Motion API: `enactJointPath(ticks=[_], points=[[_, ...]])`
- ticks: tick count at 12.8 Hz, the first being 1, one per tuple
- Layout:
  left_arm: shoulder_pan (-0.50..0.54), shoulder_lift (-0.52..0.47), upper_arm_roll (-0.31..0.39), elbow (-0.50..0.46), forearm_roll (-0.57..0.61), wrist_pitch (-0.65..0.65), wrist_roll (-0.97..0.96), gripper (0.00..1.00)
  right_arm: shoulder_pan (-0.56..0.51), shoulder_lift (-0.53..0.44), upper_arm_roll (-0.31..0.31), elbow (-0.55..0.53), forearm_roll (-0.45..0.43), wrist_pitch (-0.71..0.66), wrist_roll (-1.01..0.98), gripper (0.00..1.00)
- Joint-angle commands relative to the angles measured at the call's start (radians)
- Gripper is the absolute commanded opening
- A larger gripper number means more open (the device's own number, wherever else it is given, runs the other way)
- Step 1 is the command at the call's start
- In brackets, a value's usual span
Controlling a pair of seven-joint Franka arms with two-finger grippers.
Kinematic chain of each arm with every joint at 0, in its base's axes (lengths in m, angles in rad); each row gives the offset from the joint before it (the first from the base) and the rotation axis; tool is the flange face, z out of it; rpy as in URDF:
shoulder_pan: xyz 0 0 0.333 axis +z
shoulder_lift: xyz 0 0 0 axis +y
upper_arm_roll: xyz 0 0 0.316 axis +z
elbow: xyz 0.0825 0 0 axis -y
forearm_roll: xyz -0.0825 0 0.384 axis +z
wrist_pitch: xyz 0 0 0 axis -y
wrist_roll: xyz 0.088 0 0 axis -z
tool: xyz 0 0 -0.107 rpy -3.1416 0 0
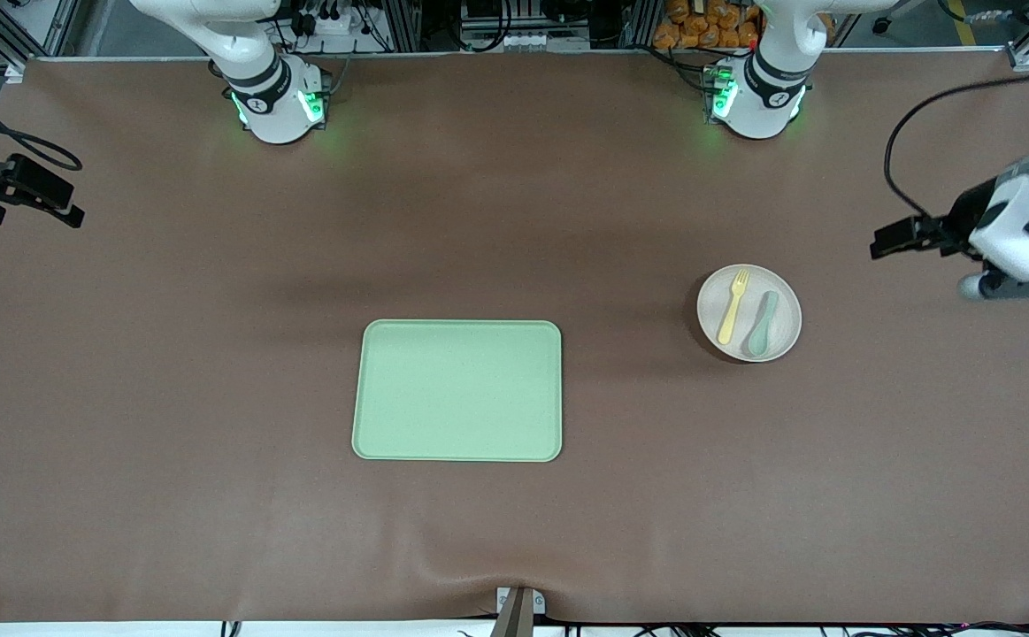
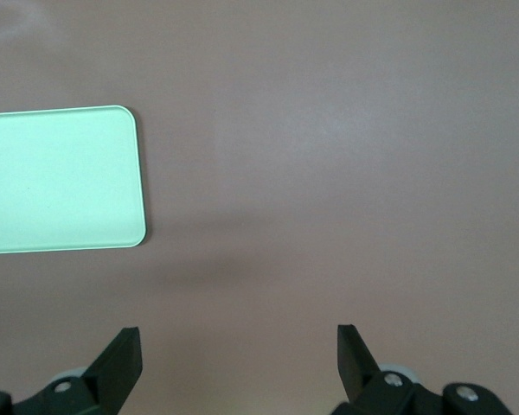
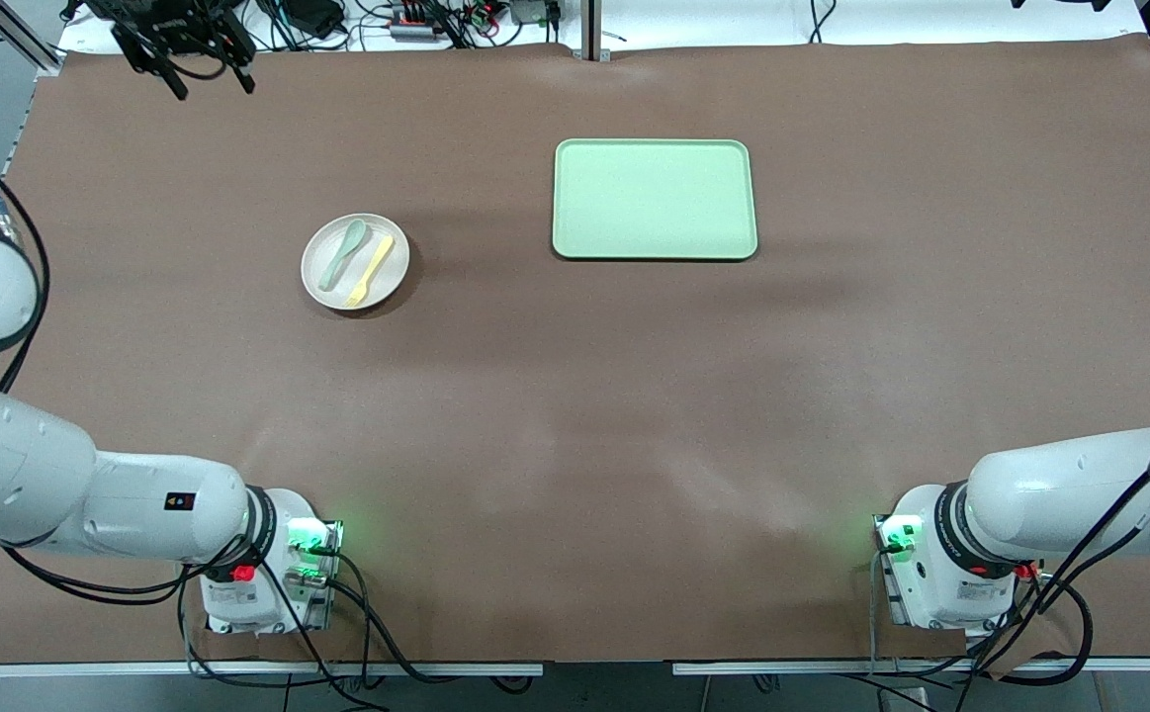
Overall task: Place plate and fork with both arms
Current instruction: 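Move the left gripper down to the white plate's rim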
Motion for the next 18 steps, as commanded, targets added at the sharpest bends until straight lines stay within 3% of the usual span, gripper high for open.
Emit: enactJointPath(ticks=[1,4,11,14,18], points=[[0.038,-0.009,-0.001,-0.151,-0.053,0.162,0.071,1.0,0.003,-0.004,-0.006,0.008,0.014,-0.004,-0.011,1.0],[0.099,0.062,-0.002,-0.24,-0.158,0.294,0.214,1.0,0.006,-0.004,-0.006,0.008,0.014,-0.002,-0.011,1.0],[0.158,0.293,-0.002,-0.24,-0.323,0.446,0.505,1.0,0.006,-0.002,-0.006,0.009,0.014,-0.002,-0.011,1.0],[0.176,0.347,-0.002,-0.242,-0.361,0.477,0.646,0.99,0.004,-0.002,-0.006,0.009,0.014,-0.002,-0.011,1.0],[0.181,0.367,-0.013,-0.297,-0.4,0.541,0.764,0.78,0.003,-0.002,-0.006,0.009,0.014,-0.002,-0.011,1.0]])
